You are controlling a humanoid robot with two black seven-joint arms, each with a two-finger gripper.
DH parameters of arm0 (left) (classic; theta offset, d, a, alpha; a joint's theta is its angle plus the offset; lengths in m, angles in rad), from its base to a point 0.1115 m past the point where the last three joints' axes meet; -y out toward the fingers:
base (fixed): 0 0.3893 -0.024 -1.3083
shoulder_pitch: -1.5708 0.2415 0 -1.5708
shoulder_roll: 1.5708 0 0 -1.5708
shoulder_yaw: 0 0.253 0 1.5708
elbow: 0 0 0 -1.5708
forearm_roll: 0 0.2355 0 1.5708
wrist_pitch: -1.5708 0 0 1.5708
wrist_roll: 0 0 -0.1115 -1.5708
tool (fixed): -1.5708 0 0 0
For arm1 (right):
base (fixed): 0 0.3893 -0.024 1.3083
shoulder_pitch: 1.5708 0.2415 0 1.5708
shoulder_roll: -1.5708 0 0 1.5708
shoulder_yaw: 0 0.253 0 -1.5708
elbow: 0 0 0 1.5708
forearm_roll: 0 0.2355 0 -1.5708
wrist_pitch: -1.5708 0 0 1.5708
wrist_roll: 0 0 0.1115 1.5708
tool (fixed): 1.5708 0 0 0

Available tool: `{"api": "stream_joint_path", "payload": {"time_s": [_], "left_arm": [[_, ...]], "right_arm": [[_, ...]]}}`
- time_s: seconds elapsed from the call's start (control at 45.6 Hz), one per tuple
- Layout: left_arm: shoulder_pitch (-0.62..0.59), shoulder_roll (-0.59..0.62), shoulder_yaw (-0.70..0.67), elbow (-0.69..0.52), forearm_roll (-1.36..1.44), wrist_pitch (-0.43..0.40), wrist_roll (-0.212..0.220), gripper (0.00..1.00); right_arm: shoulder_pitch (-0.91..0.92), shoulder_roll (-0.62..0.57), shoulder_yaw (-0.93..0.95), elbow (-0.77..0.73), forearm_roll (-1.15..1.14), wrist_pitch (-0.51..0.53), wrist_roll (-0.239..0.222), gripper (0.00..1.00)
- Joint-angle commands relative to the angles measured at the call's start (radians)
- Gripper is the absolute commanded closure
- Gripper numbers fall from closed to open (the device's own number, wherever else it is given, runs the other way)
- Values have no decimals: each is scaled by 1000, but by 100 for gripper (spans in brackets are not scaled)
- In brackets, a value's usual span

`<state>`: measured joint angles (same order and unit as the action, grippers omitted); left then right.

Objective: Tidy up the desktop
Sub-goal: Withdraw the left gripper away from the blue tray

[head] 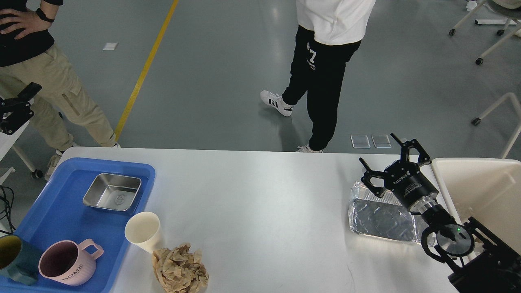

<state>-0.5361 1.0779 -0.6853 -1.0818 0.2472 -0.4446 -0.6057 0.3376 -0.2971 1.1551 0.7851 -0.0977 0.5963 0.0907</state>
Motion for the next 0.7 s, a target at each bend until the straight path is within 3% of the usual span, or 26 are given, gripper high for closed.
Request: {"api": "stream_joint_path", "payload": {"time_s": [0.0, 0.044, 0.132, 0.395, 0.68], "left_arm": [[140, -94, -195, 0, -25, 0, -5, 3], [215, -151, -305, -1, -25, 0, -5, 3], [291, -220, -399, -1, -25, 3, 7, 3], [366, -300, -441, 20, -42, 21, 29, 3], [357, -311, -427, 111, -34, 124, 201, 3]], "right_arm": [[0, 0, -17, 2, 0, -10, 0, 0], [1, -4, -34, 2, 0, -15, 0, 0], [4, -7, -38, 2, 0, -21, 0, 0], [12, -20, -64, 5, 0, -46, -2, 0], [12, -45, -68, 8, 0, -52, -2, 0]]}}
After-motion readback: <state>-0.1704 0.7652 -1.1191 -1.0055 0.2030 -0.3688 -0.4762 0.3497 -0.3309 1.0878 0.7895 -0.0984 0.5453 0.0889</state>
